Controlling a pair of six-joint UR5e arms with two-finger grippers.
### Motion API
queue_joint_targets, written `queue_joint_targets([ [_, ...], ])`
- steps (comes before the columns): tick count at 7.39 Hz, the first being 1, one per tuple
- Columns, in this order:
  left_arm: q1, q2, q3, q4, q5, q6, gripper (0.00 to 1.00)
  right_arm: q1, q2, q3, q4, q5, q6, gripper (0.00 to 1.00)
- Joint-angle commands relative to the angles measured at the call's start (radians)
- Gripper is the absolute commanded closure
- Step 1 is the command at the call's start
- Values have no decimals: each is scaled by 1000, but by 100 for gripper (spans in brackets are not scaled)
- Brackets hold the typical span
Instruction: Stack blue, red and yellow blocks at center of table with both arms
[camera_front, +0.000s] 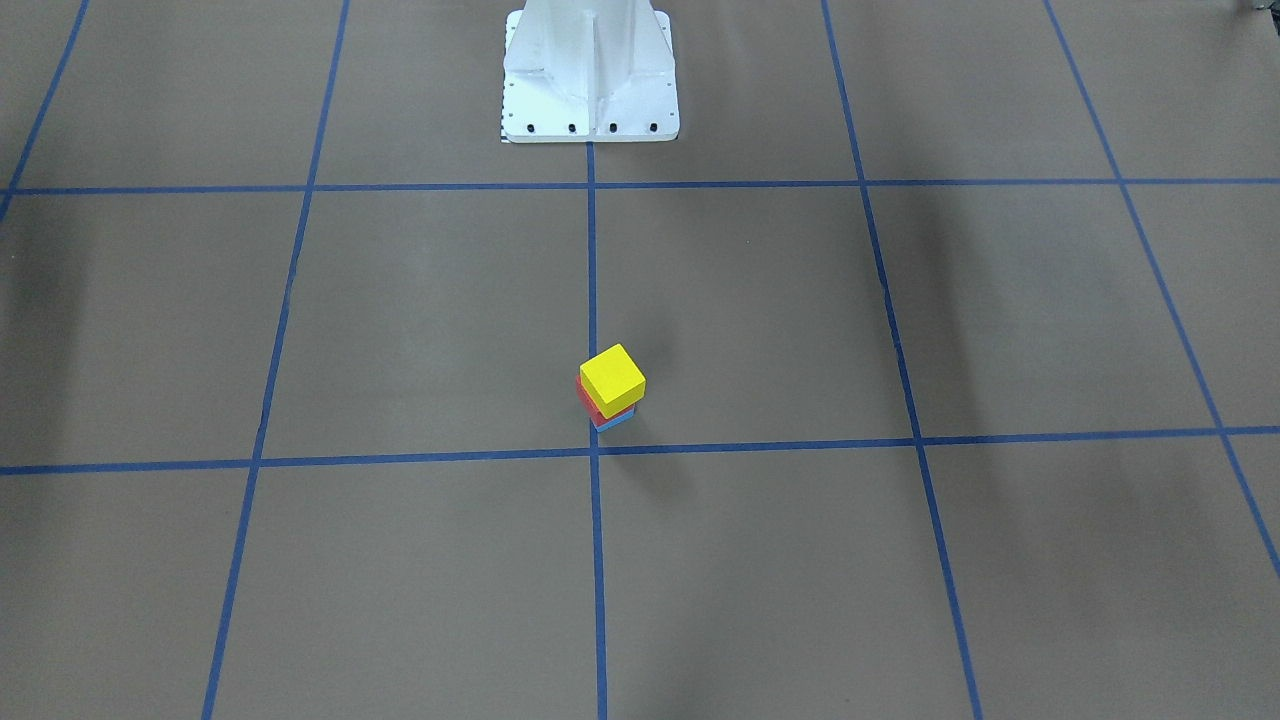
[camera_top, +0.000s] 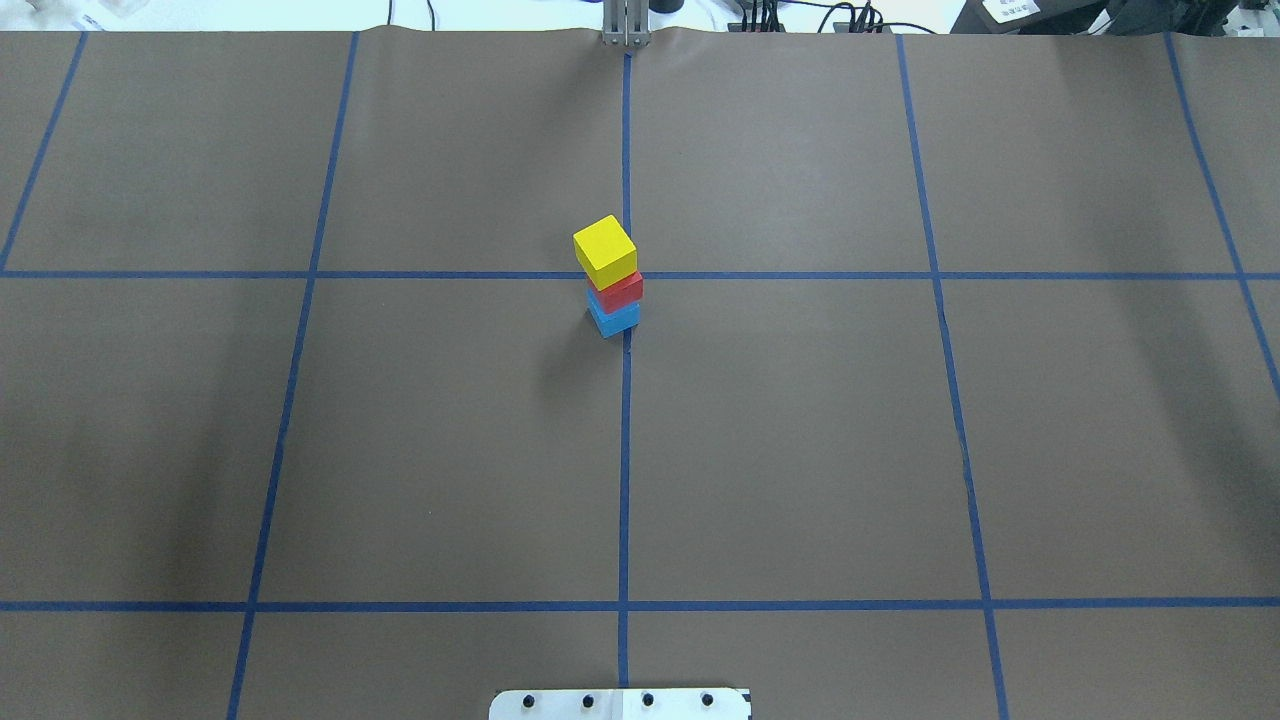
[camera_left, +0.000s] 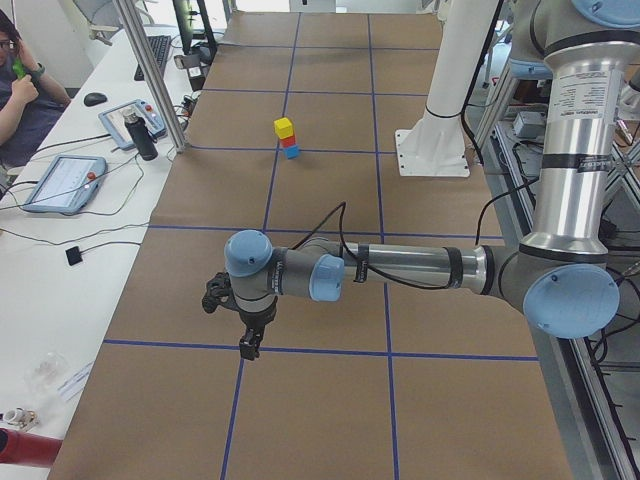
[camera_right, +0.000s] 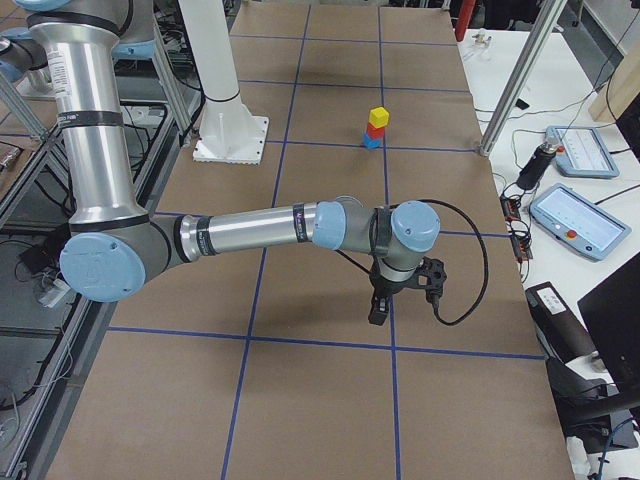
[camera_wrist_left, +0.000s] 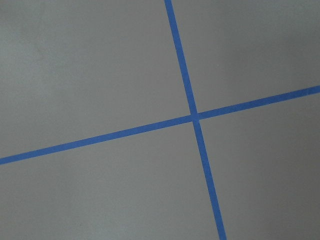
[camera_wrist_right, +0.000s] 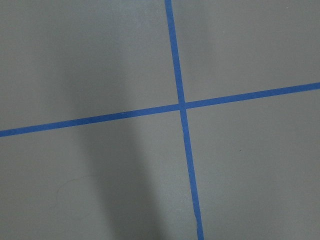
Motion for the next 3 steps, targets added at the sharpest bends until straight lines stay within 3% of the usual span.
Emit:
queue_joint_targets([
  [1, -1, -1, 0, 0, 0, -2, 0, 0, 1, -1, 0, 0, 0, 1],
  [3, 1, -3, 1, 0, 0, -6, 0, -1, 1, 0, 0, 0, 0, 1],
])
